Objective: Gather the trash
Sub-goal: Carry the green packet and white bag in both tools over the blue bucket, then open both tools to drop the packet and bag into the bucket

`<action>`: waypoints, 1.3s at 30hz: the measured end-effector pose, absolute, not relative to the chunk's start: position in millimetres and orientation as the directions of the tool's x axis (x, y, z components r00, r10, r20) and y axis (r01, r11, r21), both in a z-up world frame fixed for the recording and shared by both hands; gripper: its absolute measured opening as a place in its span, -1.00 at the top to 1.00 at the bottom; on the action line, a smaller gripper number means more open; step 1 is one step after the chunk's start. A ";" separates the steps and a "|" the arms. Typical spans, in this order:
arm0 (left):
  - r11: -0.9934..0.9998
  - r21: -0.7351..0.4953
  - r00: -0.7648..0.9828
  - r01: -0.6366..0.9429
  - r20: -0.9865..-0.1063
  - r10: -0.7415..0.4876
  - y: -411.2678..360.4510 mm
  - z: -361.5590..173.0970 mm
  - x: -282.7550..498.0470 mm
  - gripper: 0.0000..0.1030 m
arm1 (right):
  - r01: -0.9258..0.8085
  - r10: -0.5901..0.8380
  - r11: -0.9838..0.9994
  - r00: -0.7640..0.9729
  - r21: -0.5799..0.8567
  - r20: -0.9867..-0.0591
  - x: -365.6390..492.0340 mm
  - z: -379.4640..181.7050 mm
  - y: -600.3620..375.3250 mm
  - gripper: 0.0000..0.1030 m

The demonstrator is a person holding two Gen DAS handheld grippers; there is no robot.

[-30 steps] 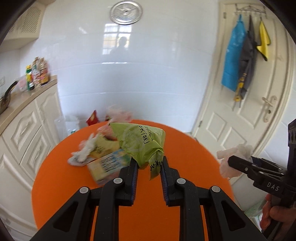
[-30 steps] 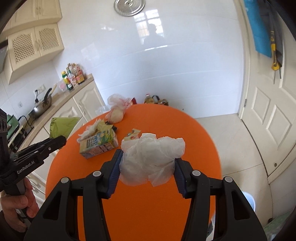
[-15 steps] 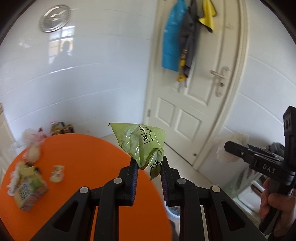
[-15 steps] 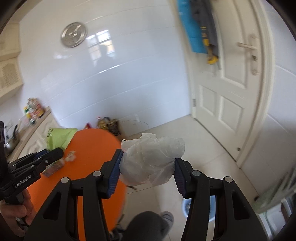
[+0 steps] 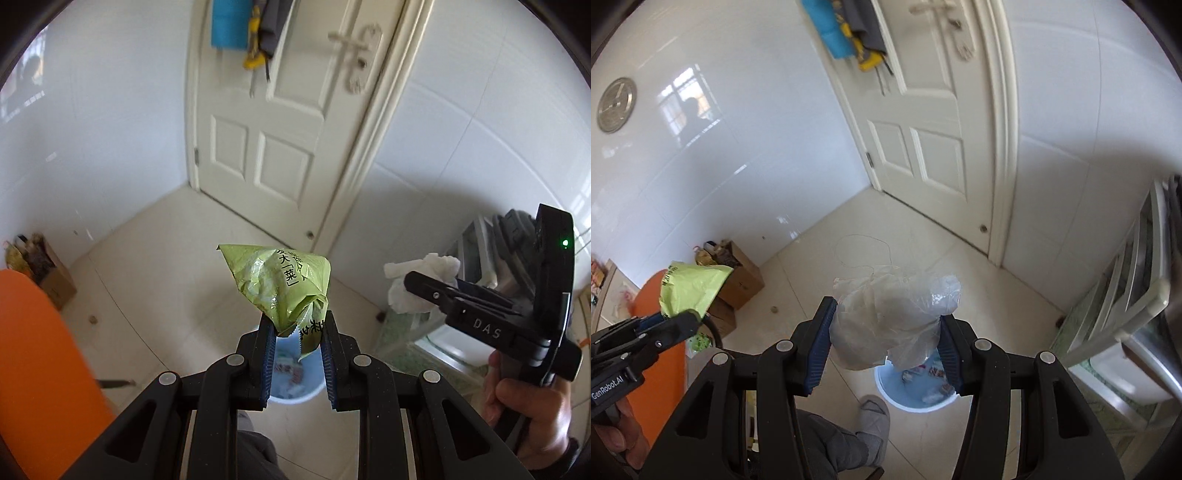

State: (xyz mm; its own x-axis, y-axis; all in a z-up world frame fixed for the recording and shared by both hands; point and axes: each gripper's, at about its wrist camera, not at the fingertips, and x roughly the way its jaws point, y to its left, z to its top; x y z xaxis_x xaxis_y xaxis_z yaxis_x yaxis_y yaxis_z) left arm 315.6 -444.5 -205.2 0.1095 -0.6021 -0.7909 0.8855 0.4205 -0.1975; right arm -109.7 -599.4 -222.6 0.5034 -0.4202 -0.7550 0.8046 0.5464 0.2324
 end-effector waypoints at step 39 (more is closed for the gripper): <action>0.530 -0.063 0.072 0.846 -0.970 -0.231 -649.9 -339.7 416.8 -0.67 | 0.890 -0.207 0.318 0.401 0.326 -0.892 -94.4 -363.7 -680.3 -1.00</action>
State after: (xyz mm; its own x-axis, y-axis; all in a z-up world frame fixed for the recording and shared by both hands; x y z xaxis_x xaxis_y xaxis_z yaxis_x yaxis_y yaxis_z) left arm 416.8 -649.9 -339.7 0.0723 -0.2309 -0.9703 0.8459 0.5296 -0.0630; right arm -94.4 -680.3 -363.7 0.4009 -0.2068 -0.8925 0.8902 0.3180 0.3262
